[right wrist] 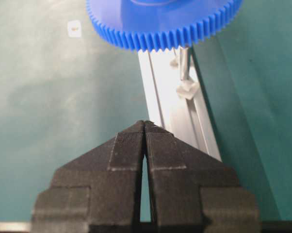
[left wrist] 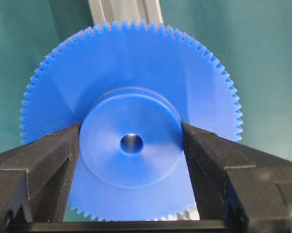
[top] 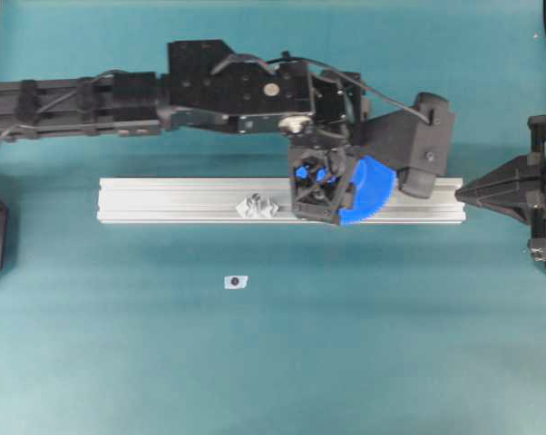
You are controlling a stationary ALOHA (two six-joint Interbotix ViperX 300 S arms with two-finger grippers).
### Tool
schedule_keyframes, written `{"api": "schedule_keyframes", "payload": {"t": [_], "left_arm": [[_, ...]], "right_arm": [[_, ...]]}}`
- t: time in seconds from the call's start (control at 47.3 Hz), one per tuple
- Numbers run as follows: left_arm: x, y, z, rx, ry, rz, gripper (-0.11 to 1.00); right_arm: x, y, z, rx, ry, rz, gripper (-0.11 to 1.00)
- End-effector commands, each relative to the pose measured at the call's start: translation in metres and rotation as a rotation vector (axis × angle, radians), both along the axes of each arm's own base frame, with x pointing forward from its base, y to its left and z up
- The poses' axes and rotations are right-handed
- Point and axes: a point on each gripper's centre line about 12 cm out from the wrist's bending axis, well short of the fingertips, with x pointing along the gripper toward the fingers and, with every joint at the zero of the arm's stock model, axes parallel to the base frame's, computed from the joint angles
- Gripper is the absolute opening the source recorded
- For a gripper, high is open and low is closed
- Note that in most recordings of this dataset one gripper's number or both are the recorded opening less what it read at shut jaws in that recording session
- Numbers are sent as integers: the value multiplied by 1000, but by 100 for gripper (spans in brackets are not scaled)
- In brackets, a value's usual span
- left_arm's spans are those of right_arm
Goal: Find the location of the shaft and insert the large gear.
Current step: 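Align the gear's center hole over the right metal shaft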
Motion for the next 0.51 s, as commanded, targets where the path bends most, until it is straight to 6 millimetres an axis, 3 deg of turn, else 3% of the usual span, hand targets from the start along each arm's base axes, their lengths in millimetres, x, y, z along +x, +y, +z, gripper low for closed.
{"api": "schedule_keyframes", "payload": {"t": [0.0, 0.486], "left_arm": [[2, 5, 28, 12, -70, 5, 71], [12, 9, 3, 7, -18, 10, 71]], "right_arm": [[2, -1, 4, 9, -10, -8, 1], [0, -1, 6, 8, -21, -7, 1]]}}
